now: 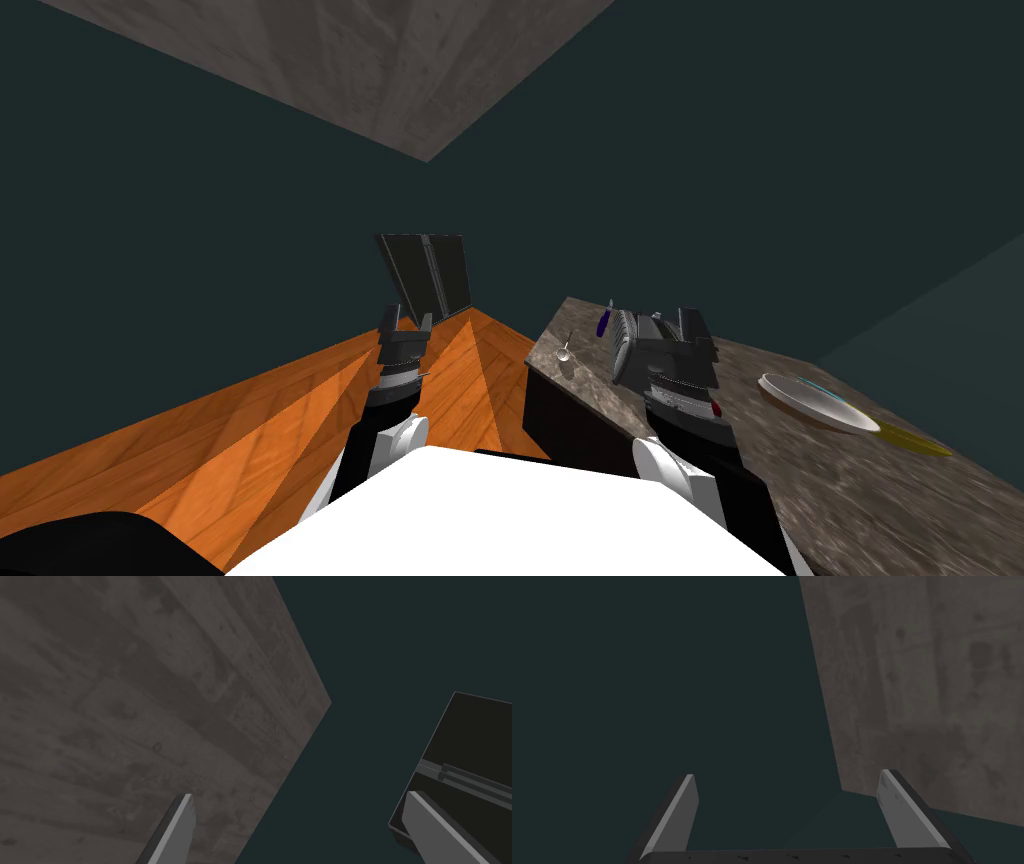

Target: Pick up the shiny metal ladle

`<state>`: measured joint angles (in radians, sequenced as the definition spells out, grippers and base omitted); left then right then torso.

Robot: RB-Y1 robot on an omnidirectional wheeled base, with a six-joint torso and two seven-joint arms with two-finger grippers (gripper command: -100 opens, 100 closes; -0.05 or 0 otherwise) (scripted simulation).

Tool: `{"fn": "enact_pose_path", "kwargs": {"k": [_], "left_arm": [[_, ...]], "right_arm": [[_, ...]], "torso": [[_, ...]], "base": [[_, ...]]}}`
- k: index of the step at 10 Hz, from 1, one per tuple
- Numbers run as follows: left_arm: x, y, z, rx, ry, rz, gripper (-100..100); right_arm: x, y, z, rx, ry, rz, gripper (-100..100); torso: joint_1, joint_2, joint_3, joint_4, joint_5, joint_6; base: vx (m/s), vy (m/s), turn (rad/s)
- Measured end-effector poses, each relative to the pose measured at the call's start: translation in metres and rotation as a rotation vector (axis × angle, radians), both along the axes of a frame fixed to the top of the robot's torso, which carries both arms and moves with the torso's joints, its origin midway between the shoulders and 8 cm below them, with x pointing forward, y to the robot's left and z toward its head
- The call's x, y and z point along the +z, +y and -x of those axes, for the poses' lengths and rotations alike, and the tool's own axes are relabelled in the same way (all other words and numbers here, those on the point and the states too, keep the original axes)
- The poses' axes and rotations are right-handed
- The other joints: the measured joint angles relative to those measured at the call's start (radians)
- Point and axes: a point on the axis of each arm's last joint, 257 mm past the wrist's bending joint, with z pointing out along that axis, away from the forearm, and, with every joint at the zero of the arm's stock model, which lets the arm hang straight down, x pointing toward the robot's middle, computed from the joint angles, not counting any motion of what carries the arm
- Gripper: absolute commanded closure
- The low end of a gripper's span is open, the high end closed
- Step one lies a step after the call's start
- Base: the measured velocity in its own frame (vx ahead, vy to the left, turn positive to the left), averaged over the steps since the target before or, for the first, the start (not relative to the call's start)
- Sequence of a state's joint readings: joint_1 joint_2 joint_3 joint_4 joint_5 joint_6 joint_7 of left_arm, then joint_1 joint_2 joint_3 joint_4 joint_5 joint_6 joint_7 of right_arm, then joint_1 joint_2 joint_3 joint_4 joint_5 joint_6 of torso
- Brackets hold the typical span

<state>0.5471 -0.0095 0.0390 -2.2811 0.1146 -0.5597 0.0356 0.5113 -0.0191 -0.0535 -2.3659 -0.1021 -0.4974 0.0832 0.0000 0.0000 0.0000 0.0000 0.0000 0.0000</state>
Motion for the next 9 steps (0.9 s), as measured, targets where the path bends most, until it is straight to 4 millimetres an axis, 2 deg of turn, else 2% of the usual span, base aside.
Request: {"fn": "enact_pose_path", "kwargs": {"k": [3,9], "left_arm": [[0.0,0.0,0.0,0.0,0.0,0.0,0],[0.0,0.0,0.0,0.0,0.0,0.0,0]], "right_arm": [[-0.005,0.014,-0.005,0.005,0.018,0.105,-100],[-0.03,0.049,-0.009,-0.027,0.034,0.454,-100]], "torso": [[0.005,0.002,0.001,0.0,0.001,0.0],[0.01,0.005,0.003,0.001,0.002,0.0]], "base": [[-0.037,0.086,-0.03],[-0.071,0.137,-0.051]]}}
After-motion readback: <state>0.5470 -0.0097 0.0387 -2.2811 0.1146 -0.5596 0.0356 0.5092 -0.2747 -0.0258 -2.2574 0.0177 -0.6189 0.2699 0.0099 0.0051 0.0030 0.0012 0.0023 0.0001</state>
